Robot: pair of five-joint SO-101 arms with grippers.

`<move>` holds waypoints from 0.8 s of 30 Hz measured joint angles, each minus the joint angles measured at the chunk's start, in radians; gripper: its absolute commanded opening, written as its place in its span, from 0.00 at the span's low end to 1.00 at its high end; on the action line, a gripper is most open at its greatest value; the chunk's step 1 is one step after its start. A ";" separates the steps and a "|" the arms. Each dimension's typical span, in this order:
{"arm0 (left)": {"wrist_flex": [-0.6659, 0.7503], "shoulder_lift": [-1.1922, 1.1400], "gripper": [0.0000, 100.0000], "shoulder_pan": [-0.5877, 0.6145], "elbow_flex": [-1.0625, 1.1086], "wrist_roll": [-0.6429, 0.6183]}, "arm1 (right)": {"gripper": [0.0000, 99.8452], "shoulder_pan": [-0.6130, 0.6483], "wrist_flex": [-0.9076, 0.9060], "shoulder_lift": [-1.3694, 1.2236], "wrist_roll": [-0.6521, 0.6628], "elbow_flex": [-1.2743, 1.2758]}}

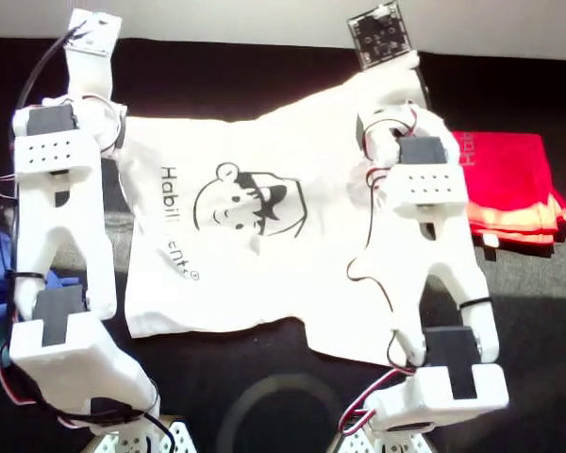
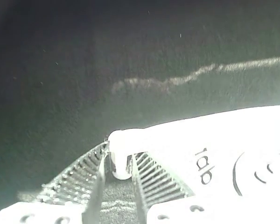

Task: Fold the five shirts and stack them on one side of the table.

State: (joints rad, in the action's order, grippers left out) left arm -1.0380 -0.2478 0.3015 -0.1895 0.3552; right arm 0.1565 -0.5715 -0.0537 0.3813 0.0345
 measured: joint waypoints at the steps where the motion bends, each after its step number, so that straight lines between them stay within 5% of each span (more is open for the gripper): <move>1: -0.005 -0.026 0.02 -0.003 0.000 0.000 | 0.01 0.002 0.000 -0.035 0.000 0.000; 13: -0.063 -0.173 0.02 -0.043 -0.002 0.000 | 0.01 0.003 -0.089 -0.249 0.000 -0.006; 24: -0.377 -0.152 0.02 -0.044 -0.074 0.000 | 0.01 0.003 -0.315 -0.091 0.000 -0.012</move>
State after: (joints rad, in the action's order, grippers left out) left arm -1.4154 -0.3997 0.2570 -0.2631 0.3552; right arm 0.1596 -0.8861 -0.1442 0.3813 0.0222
